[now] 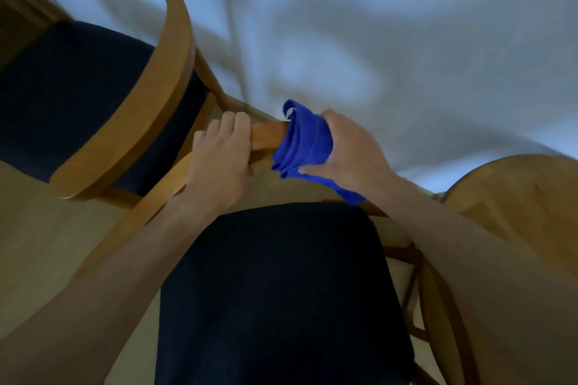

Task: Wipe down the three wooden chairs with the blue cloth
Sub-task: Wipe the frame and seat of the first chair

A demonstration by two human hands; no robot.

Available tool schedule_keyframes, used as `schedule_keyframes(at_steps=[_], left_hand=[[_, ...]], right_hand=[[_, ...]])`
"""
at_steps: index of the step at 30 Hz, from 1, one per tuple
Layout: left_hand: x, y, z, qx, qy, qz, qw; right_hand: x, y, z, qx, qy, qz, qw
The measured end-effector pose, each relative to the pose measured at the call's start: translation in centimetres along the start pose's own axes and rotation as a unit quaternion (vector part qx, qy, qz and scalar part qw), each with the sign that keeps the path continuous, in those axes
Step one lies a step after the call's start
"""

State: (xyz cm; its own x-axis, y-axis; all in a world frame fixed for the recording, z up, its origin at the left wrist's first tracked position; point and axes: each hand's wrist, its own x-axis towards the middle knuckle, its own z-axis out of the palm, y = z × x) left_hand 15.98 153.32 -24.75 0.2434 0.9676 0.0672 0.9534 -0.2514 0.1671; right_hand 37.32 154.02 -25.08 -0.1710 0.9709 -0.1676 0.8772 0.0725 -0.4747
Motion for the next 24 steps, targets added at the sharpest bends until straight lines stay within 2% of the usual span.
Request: schedule_keyframes(at_steps=[2, 4, 8, 11, 14, 17, 21, 24], left_hand=[[-0.1, 0.1, 0.1, 0.005, 0.003, 0.011, 1.000], [-0.1, 0.3, 0.0, 0.003, 0.007, 0.015, 1.000], [-0.2, 0.8, 0.1, 0.008, 0.013, -0.013, 1.000], [-0.3, 1.0, 0.3, 0.023, 0.010, -0.023, 0.999], [-0.2, 0.9, 0.5, 0.030, 0.005, -0.026, 0.999], [0.0, 0.9, 0.5, 0.048, -0.012, -0.032, 0.998], [-0.2, 2.7, -0.2, 0.152, -0.019, -0.064, 0.986], [1.1, 5.9, -0.2, 0.201, -0.029, -0.008, 0.979]], right_hand=[[-2.2, 3.2, 0.0, 0.012, -0.006, 0.068, 0.998], [-4.3, 5.9, 0.2, -0.046, -0.023, 0.130, 0.990], [-5.9, 7.4, 1.3, -0.144, 0.021, 0.165, 0.976], [-4.5, 5.8, 1.4, -0.093, 0.037, 0.140, 0.985], [-1.2, 1.4, 1.2, -0.026, 0.063, 0.027, 0.997], [0.9, -2.3, 1.3, -0.070, 0.063, -0.069, 0.993], [0.7, -1.6, 1.5, -0.080, 0.079, -0.052, 0.992], [-0.2, -0.3, 1.8, -0.092, 0.083, 0.008, 0.992]])
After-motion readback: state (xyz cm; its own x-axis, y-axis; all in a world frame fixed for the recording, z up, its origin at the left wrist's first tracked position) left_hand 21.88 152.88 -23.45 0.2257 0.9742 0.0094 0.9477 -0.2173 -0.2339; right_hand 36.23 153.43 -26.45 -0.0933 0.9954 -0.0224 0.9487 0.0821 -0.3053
